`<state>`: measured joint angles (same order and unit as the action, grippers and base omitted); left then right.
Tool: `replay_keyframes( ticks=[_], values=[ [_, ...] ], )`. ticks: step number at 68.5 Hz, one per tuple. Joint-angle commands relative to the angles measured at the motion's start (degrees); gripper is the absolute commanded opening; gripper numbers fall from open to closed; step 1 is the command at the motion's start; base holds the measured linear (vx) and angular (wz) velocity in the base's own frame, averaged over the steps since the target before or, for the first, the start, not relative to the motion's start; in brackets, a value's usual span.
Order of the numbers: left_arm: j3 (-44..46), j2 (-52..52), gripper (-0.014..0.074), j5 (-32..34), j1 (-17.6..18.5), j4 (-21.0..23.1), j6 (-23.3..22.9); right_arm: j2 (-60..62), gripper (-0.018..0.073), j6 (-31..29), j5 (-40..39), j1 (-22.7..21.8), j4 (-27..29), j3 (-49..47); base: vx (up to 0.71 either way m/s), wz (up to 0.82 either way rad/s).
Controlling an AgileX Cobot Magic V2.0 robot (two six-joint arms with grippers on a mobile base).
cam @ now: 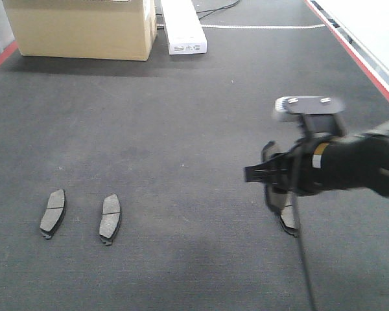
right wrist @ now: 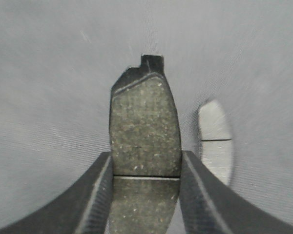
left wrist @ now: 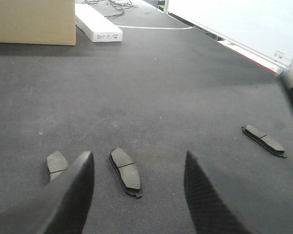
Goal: Move and align brake pads A on conveyor
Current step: 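Lower the right gripper's brake pad beside the pad nearest it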
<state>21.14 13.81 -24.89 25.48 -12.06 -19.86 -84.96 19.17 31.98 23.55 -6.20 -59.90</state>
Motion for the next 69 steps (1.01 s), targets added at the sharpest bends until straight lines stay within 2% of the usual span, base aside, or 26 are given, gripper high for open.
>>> replay_keyframes(
  ticks=[1, 9, 19, 28, 44, 51, 69],
  values=[
    [1.44, 0.56, 0.0407, 3.99, 0.34, -0.21, -0.05, -5.0, 0.0018, -0.54, -0.99, -0.07, 0.85, -5.44, 0.0, 0.0],
    [1.44, 0.56, 0.0407, 3.99, 0.34, -0.21, -0.05, -13.56, 0.0025, -3.08, 2.17, -0.07, 3.67, -10.34, 0.0, 0.0],
    [1.44, 0.56, 0.0407, 3.99, 0.34, -0.21, -0.05, -19.99, 0.0041, -7.76, 4.65, -0.07, 10.12, -14.97, 0.0, 0.0],
    [1.44, 0.56, 0.0407, 3.99, 0.34, -0.21, -0.05, -23.84, 0.0097, -10.78, 6.93, -0.07, 14.2, -18.6, 0.0, 0.0],
    [1.44, 0.56, 0.0407, 3.93, 0.34, -0.21, -0.05, -28.31, 0.0296, -10.67, 11.17, -0.07, 13.75, -22.95, 0.0, 0.0],
    [1.44, 0.56, 0.0407, 3.93, 0.34, -0.21, -0.05, -27.8, 0.0377, -10.52, 10.09, -0.07, 13.54, -23.41, 0.0, 0.0],
    [1.44, 0.56, 0.0407, 3.93, 0.34, -0.21, -0.05, -18.33, 0.04, -9.82, 11.17, -0.07, 9.6, -22.84, 0.0, 0.0]
  ],
)
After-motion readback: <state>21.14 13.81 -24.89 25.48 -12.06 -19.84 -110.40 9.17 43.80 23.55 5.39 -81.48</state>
